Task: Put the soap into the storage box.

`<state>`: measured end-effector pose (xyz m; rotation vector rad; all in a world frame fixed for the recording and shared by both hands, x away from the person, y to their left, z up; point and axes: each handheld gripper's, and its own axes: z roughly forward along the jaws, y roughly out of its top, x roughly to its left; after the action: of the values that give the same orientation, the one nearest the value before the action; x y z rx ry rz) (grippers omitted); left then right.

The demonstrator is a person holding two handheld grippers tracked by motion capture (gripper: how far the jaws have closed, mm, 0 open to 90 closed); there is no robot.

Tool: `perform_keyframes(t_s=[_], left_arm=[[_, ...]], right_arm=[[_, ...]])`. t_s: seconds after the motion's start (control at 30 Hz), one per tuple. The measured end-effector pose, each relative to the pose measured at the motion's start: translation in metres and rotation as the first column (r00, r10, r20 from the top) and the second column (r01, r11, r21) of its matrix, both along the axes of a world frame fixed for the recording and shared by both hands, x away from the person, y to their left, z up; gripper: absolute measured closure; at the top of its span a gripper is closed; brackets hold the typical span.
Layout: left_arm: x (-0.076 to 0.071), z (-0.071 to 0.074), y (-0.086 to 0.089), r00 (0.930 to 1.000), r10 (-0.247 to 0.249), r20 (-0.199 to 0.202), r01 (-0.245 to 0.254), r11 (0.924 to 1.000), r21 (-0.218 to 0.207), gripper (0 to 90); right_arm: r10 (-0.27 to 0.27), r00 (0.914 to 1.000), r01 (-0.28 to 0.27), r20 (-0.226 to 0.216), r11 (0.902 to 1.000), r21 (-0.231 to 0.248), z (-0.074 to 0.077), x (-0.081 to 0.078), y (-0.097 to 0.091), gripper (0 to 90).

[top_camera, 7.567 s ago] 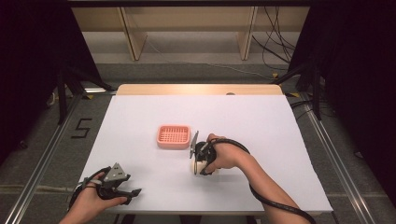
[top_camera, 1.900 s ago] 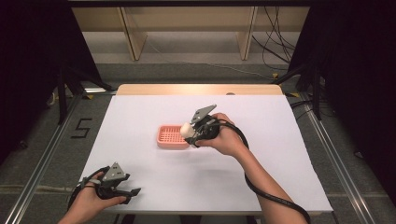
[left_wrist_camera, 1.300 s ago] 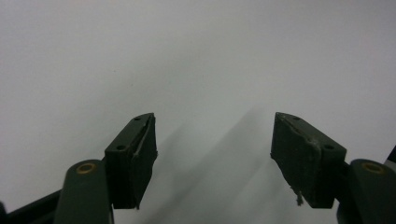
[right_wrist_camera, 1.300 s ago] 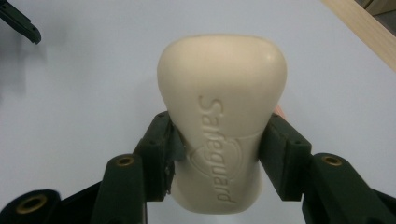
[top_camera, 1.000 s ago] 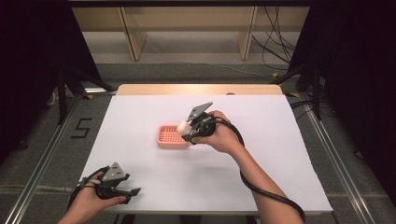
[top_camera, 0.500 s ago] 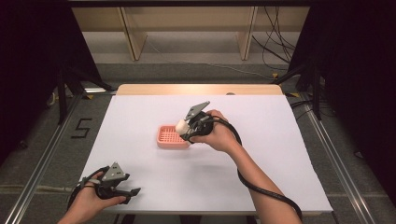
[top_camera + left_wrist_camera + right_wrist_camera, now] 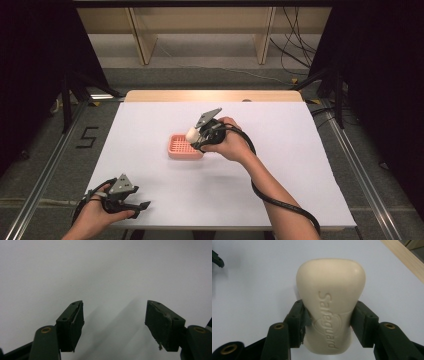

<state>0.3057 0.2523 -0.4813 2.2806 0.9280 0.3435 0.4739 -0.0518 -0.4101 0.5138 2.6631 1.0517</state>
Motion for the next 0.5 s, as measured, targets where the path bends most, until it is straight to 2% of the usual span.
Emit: perform_keyframes(t_s=[0.2, 0.27, 0.5], left_arm=[[0.0001, -0.0002, -0.0002, 1.0, 0.0, -0.001, 0.0, 1.0, 0.0, 31.0], [0.0001, -0.0002, -0.0001, 1.0, 0.0, -0.001, 0.0, 1.0, 0.0, 31.0], [0.0001, -0.0004, -0.0001, 1.0, -0.001, -0.002, 0.001, 1.0, -0.001, 31.0]], right_arm=[[-0.001, 0.9998, 0.001, -0.02, 1.0, 0.009, -0.0017, 0.0004, 0.003, 50.3], [-0.001, 1.0, 0.001, -0.007, 1.0, 0.01, -0.0019, 0.0015, 0.0039, 50.4], [-0.003, 0.9999, 0.003, -0.01, 0.9999, 0.012, -0.0018, 0.0032, 0.007, 50.3]])
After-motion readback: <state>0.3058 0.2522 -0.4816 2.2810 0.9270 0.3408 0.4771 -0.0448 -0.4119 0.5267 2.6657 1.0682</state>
